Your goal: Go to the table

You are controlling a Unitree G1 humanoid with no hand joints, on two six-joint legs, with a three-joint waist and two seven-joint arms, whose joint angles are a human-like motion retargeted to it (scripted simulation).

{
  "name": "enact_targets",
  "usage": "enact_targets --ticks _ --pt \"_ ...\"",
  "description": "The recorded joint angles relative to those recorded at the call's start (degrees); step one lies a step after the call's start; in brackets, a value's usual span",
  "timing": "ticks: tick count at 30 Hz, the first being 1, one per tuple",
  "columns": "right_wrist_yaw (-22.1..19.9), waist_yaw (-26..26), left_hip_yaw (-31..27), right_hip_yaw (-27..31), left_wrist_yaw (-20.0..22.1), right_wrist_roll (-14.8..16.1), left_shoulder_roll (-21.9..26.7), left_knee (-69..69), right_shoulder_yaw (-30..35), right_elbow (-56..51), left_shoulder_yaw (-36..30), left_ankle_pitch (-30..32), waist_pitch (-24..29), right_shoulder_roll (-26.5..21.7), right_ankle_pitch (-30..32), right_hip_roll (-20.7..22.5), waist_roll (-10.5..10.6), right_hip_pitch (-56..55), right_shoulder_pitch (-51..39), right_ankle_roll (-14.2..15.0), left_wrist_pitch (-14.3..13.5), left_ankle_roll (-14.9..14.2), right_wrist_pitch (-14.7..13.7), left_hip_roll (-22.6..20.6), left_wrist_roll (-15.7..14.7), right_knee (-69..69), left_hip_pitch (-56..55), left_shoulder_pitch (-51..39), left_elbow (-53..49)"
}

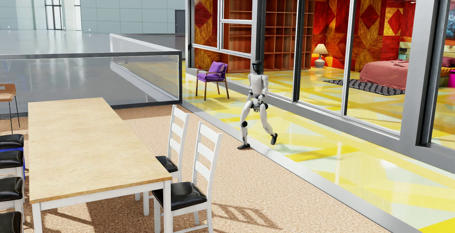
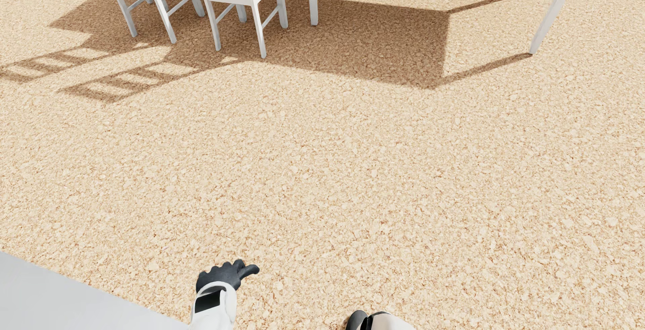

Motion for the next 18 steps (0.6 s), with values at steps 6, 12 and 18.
enact_targets --ticks 6,12,18 --pt "0.2 1.8 -7.7 0.8 -16.9 -2.6 0.4 42.1 -1.9 2.0 -9.8 5.0 -0.2 1.3 -10.6 9.9 4.7 15.3 -1.2 2.9 -6.3 1.2 -4.2 7.3 17.1 -4.3 -33.4 19.0 18.1" --pt "-1.8 7.3 5.1 12.8 -13.5 -3.7 -8.1 -8.0 3.6 -2.1 10.0 5.6 -1.1 -1.3 -16.6 16.2 5.6 30.0 -13.8 5.4 -3.4 5.3 -9.3 13.4 7.7 -13.2 -44.0 33.7 10.4" --pt "-5.7 7.1 -4.0 11.3 -8.5 4.1 -4.4 -17.8 4.2 -8.8 14.6 11.7 -1.5 -2.8 -14.5 15.3 3.5 41.7 -12.2 7.2 -3.0 6.8 -11.0 -1.2 15.0 -11.2 -47.8 22.3 3.6"
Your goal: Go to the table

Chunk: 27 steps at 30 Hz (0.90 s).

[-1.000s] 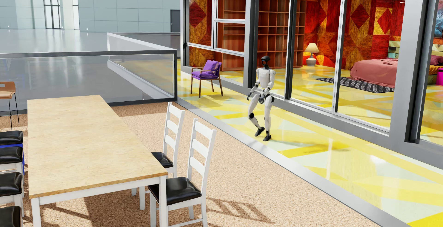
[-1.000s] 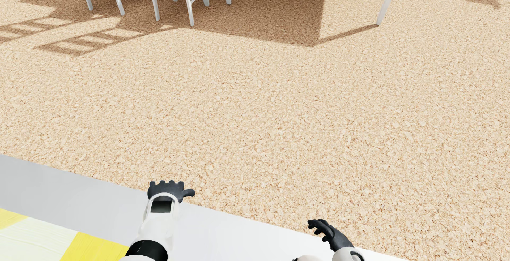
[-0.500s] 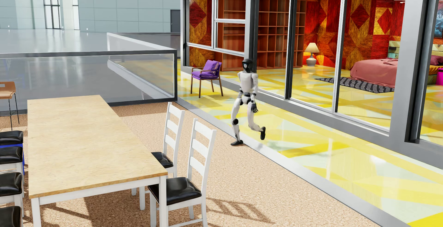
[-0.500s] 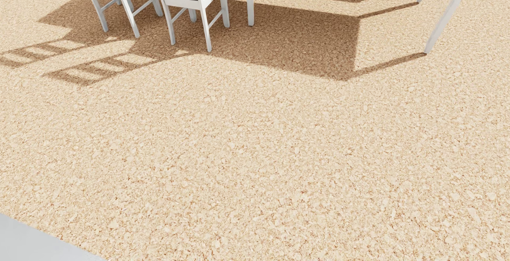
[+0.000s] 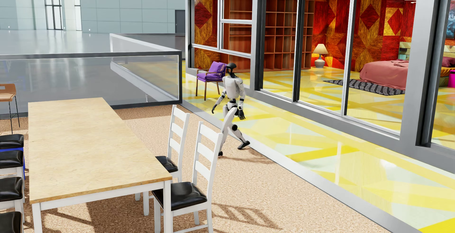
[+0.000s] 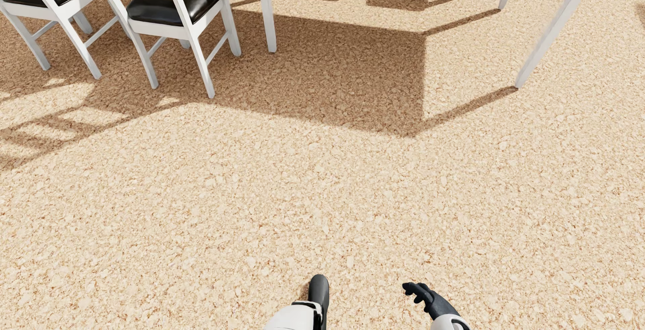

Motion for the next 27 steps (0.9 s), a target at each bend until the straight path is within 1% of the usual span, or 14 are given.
enact_targets --ticks 1,3,5,6,8,10,12,15,17,20,22,24,25,27 --pt "0.8 0.3 0.7 0.5 4.2 -0.2 -1.7 3.7 0.9 0.8 3.7 1.1 0.0 -0.4 4.2 -1.5 -0.9 -0.1 0.9 0.5 1.2 2.2 1.1 -0.3 -4.7 4.8 0.8 -1.1 -3.1" --pt "3.5 0.8 3.5 2.0 11.3 -2.0 -4.9 10.8 2.7 3.4 9.3 -5.4 0.2 -1.1 14.9 -6.1 -3.0 -5.3 2.2 3.8 2.9 4.2 4.6 -0.5 -16.5 22.6 3.0 -4.2 -6.7" --pt "6.7 0.3 5.7 3.0 12.8 -4.7 -5.0 12.0 4.4 4.8 10.9 -10.8 0.2 -1.9 21.7 -12.0 -4.9 -14.9 3.9 4.9 5.1 4.1 7.1 -1.3 -23.9 42.1 8.2 -8.9 -4.1" --pt "7.5 -0.4 6.3 3.1 11.4 -5.3 -4.1 11.1 4.3 4.5 9.6 -12.6 0.1 -1.9 19.3 -15.0 -5.6 -20.0 5.0 3.7 7.0 4.0 7.1 -1.9 -23.7 48.6 11.4 -11.8 -1.5" --pt "7.1 -2.4 6.3 2.8 7.8 -3.7 -1.8 7.6 1.7 2.3 2.4 -15.1 0.0 -1.5 17.1 -19.7 -6.6 -29.4 7.6 1.5 8.8 3.6 5.9 -3.5 -17.5 53.8 18.2 -17.8 3.9" --pt "5.1 -4.7 5.0 1.6 5.0 0.3 0.9 4.6 -3.2 -0.9 -8.4 -17.4 -0.3 -0.9 16.4 -21.7 -7.0 -36.9 10.6 0.8 4.6 3.3 4.8 -5.2 -8.3 48.3 24.0 -22.8 6.3" --pt "2.5 -6.4 3.1 0.6 5.0 3.9 2.7 3.2 -7.8 -2.9 -16.4 -20.3 -0.7 0.1 15.9 -20.8 -7.0 -41.3 13.0 1.8 -1.1 3.2 4.9 -6.5 -2.3 32.2 28.3 -27.1 4.5" --pt "-0.5 -7.2 0.4 2.1 6.9 5.8 1.2 -1.5 -11.7 -1.1 -18.7 -23.9 -1.6 1.9 18.9 -16.8 -6.6 -40.3 14.9 5.9 -4.3 2.7 7.4 -8.1 -5.4 -7.2 35.5 -29.6 -0.7" --pt "2.1 -6.5 0.3 -1.5 7.6 3.2 0.0 -1.7 -10.4 3.2 -17.8 -27.1 -1.4 2.0 16.1 -16.7 -6.3 -42.8 14.6 10.1 -4.8 2.2 9.6 -8.6 -9.6 -12.6 39.7 -28.1 -4.2" --pt "8.3 -6.5 0.6 -2.2 8.3 -4.3 -1.0 3.6 -6.1 6.3 -15.9 -27.4 -0.5 2.2 22.3 -16.4 -5.5 -43.5 14.8 0.8 -2.8 1.2 8.6 -7.1 -12.3 -0.1 44.9 -23.0 -3.9" --pt "7.2 -7.1 0.1 -3.9 5.4 -3.9 -0.4 12.3 -9.2 3.8 -15.5 -20.3 -0.2 5.2 20.5 -16.4 -4.4 -40.7 17.2 -1.8 0.8 0.5 6.7 -4.2 -10.5 5.9 45.6 -20.8 2.5" --pt "2.9 -7.5 0.9 -6.2 1.2 0.7 0.8 31.8 -14.5 3.0 -14.9 -10.6 0.6 8.8 14.8 -15.0 -2.5 -37.6 17.7 -1.4 5.5 -3.1 6.0 0.8 -6.7 9.9 38.6 -18.3 9.8" --pt "1.7 -7.4 1.1 -7.4 -0.5 2.0 1.7 42.2 -15.5 3.2 -15.6 -6.3 1.0 9.5 12.9 -14.1 -1.4 -35.9 17.0 -1.1 6.3 -6.3 6.1 3.7 -4.0 10.3 33.1 -16.9 12.3" --pt "2.1 -6.4 1.3 -7.9 0.1 -0.1 3.5 55.4 -13.4 4.1 -16.2 -6.3 1.7 7.7 10.2 -12.1 0.7 -32.1 14.2 -0.4 4.4 -6.3 6.0 7.3 0.1 9.5 22.6 -12.4 12.1"
